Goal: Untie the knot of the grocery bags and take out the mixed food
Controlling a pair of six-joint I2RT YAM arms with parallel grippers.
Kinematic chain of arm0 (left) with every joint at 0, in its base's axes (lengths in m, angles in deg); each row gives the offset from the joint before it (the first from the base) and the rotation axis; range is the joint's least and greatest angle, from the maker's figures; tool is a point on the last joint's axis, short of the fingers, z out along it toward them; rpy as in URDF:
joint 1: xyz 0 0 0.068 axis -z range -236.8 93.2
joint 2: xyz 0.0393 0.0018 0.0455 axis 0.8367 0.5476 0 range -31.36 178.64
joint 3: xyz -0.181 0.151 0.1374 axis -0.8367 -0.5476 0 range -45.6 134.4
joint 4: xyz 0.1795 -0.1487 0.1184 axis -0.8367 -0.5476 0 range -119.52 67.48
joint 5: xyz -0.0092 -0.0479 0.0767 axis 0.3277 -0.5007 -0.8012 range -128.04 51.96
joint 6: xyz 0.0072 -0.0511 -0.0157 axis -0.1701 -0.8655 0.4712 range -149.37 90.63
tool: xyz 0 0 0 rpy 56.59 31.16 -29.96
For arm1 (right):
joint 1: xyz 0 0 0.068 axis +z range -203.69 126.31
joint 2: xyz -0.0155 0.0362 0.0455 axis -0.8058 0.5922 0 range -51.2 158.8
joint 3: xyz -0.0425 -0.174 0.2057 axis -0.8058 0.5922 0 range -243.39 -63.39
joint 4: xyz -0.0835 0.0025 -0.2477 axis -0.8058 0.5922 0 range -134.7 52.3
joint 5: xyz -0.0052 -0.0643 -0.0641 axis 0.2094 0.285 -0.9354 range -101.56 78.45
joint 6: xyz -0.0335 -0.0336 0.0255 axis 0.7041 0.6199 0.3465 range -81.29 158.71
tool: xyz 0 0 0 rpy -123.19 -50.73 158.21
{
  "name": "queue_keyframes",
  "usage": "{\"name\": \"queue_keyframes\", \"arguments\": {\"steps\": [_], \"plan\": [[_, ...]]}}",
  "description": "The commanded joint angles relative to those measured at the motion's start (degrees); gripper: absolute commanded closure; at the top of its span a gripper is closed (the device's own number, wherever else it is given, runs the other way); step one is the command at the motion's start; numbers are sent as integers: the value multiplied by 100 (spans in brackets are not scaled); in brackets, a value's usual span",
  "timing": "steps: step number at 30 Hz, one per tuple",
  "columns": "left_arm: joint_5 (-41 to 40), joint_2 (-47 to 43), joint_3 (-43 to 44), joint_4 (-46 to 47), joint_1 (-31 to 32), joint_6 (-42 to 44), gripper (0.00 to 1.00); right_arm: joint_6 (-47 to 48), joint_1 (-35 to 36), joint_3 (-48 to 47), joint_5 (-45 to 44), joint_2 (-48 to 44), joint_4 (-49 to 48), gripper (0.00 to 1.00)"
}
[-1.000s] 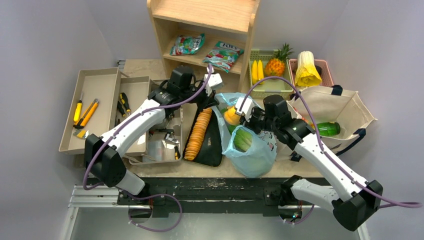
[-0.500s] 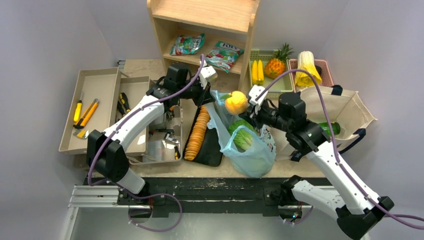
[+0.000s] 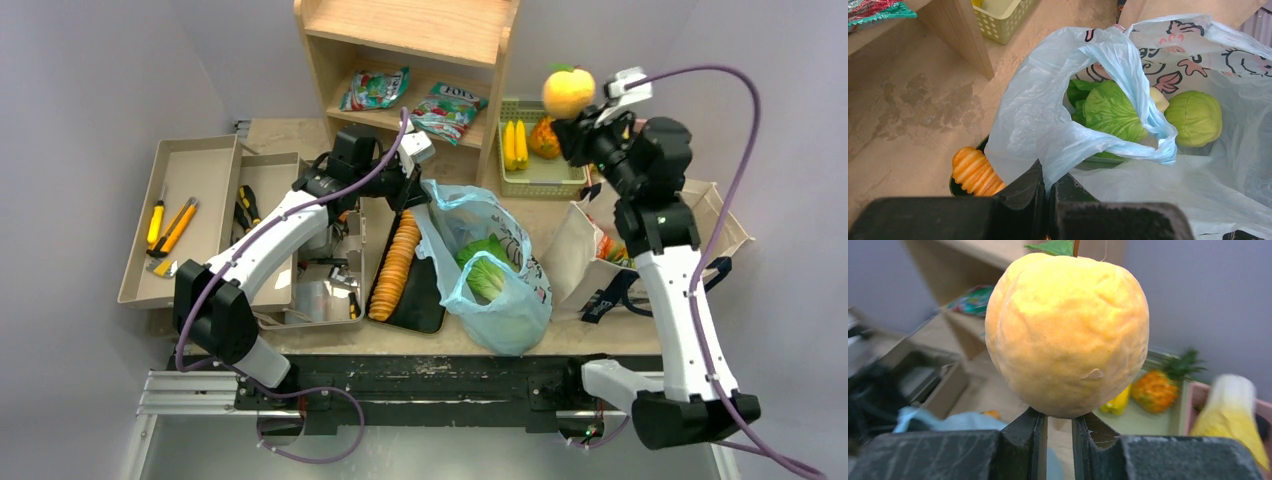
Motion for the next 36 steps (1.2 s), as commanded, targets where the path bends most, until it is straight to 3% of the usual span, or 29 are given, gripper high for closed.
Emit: {"name": "queue_keyframes", "arguments": {"steps": [1, 6, 10, 20, 24, 28, 29, 31, 36], "plan": [[106, -200, 157, 330, 18, -119, 100, -398, -883, -585, 89, 618, 488, 100], [-38, -292, 59, 380, 12, -159, 100, -318, -896, -2194, -556, 2420, 1321, 100], [-96, -365, -99, 499, 12, -273, 100, -3, -901, -3228, -1147, 3854, 1398, 100], [-200, -343, -166, 592, 8, -427, 100, 13, -902, -5085, -1257, 6268, 1885, 98], [-209, -306, -126, 578, 12, -438, 100, 38, -901, -5057, -1244, 6725, 1711, 77], [-222, -285, -36, 470, 12, -359, 100, 37, -906, -5273, -993, 6901, 1695, 27], [-207, -290, -31, 448, 12, -322, 100, -2, -905, -5305, -829, 6827, 1660, 19], [-152, -294, -25, 423, 12, -264, 100, -62, -906, -5372, -501, 6619, 1657, 11], [-83, -253, 54, 377, 8, -202, 100, 11, -906, -5013, 797, 5463, 1724, 12]]}}
